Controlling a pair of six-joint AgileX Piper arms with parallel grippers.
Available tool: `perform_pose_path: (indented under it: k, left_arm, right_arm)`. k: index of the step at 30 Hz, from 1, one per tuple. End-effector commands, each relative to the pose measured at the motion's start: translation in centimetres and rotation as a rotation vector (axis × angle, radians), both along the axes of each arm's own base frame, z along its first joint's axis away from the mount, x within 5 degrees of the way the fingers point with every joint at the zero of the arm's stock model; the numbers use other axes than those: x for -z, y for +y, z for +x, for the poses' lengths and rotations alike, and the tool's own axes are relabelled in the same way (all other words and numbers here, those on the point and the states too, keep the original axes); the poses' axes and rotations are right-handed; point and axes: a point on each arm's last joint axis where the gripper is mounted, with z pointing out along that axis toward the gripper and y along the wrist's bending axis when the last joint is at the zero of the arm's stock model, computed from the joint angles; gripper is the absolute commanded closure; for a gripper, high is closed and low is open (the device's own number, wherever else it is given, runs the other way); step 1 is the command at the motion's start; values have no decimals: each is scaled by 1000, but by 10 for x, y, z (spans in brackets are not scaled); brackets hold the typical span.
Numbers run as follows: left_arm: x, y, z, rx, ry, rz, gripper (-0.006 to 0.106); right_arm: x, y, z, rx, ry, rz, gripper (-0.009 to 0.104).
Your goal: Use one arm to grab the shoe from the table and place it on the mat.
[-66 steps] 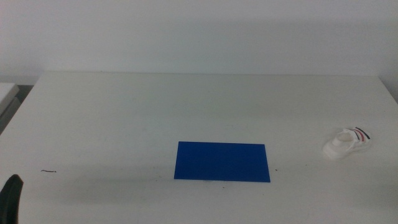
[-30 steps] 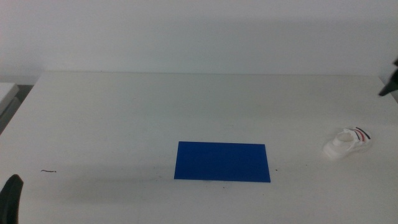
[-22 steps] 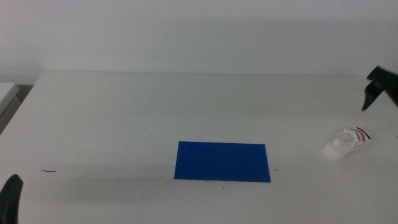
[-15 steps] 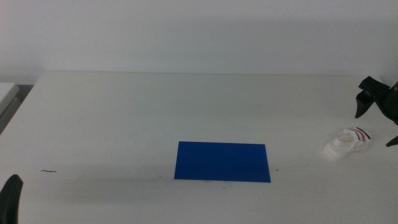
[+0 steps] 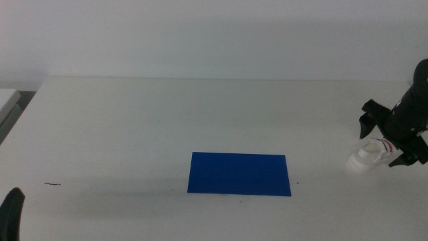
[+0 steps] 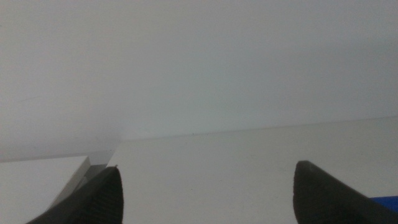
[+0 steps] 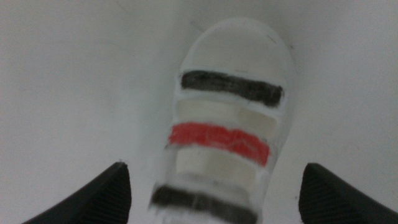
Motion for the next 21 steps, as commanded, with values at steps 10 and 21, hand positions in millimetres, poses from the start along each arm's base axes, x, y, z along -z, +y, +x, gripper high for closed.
perform_pose_path:
  k: [10,21]
  left_arm:
    - [-1,0,0,2,-7,-4,7]
    - [-1,0,0,2,-7,-4,7]
  right_arm:
    - [2,9,-1,-24,28,-8,85]
    - [-52,113,-34,-95,-39,103,76]
